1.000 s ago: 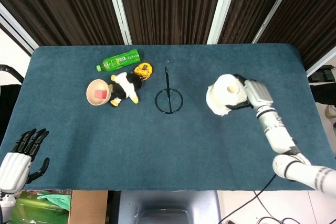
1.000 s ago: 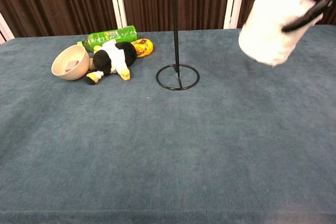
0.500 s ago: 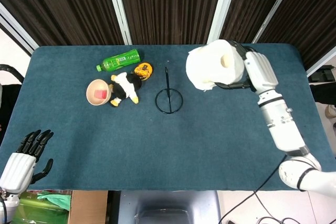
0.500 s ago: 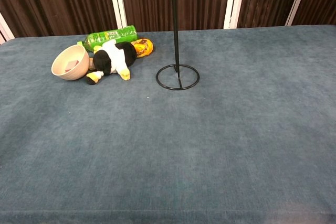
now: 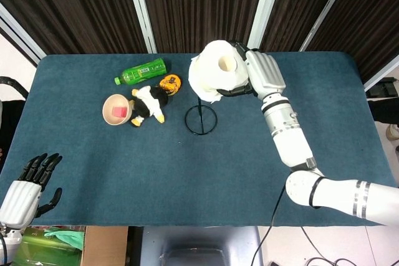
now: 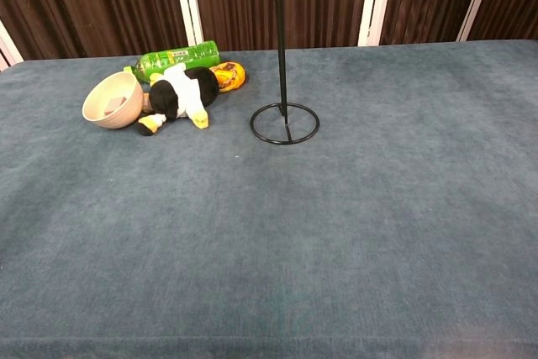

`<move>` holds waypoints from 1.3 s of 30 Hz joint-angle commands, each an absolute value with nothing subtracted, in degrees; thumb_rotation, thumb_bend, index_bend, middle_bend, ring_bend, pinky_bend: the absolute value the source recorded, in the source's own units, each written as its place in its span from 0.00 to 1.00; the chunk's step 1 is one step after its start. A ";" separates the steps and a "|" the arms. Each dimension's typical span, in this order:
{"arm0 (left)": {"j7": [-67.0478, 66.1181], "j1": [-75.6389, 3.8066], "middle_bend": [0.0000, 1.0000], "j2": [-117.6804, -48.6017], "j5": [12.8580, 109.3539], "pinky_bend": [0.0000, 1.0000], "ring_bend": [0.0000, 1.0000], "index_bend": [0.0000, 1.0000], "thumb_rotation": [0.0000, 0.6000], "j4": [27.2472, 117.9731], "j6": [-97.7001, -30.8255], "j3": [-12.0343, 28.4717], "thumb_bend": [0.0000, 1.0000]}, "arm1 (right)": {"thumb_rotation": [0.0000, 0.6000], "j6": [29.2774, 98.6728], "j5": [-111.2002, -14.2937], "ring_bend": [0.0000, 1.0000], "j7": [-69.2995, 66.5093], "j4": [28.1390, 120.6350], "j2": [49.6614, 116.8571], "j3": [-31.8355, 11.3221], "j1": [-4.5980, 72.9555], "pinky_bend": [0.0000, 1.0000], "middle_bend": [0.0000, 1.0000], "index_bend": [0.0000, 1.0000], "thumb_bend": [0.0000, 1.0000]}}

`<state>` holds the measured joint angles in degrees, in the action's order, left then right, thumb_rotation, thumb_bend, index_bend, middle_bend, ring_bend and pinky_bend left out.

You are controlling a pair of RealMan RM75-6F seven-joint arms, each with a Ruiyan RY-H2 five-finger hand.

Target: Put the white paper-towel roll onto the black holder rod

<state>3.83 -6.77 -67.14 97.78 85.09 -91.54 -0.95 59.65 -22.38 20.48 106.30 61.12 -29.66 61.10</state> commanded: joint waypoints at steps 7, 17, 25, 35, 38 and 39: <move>5.06 -6.59 0.06 -66.62 97.57 0.10 0.04 0.00 1.00 84.82 -91.97 -0.92 0.48 | 1.00 61.91 -16.64 0.52 25.66 100.39 68.62 -27.65 67.05 0.33 0.52 0.72 0.22; 5.18 -6.79 0.06 -66.69 97.19 0.10 0.04 0.00 1.00 84.79 -91.65 -0.66 0.48 | 1.00 61.11 -12.07 0.52 28.46 97.98 71.56 -27.53 69.79 0.33 0.52 0.67 0.22; 5.12 -7.34 0.06 -66.55 97.07 0.10 0.04 0.00 1.00 85.03 -90.88 -0.49 0.48 | 1.00 57.99 -9.34 0.19 29.39 99.65 69.30 -27.37 69.67 0.23 0.18 0.00 0.22; 4.97 -7.13 0.06 -66.69 97.61 0.10 0.04 0.00 1.00 84.93 -91.20 -0.92 0.48 | 1.00 61.02 -12.43 0.00 32.25 104.38 65.07 -25.30 68.78 0.00 0.00 0.00 0.18; 4.95 -7.05 0.06 -66.80 97.81 0.10 0.04 0.00 1.00 84.79 -91.56 -0.91 0.48 | 1.00 62.90 -16.73 0.00 32.89 109.30 61.97 -23.34 66.33 0.00 0.00 0.00 0.18; 5.07 -6.99 0.06 -66.69 98.05 0.10 0.04 0.00 1.00 84.86 -91.81 -0.99 0.48 | 1.00 64.25 -20.24 0.00 32.90 112.03 60.47 -21.76 64.39 0.00 0.00 0.00 0.18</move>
<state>4.98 -7.08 -66.84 97.82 84.79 -91.51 -0.93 62.00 -15.26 32.39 107.63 63.32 -24.19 67.30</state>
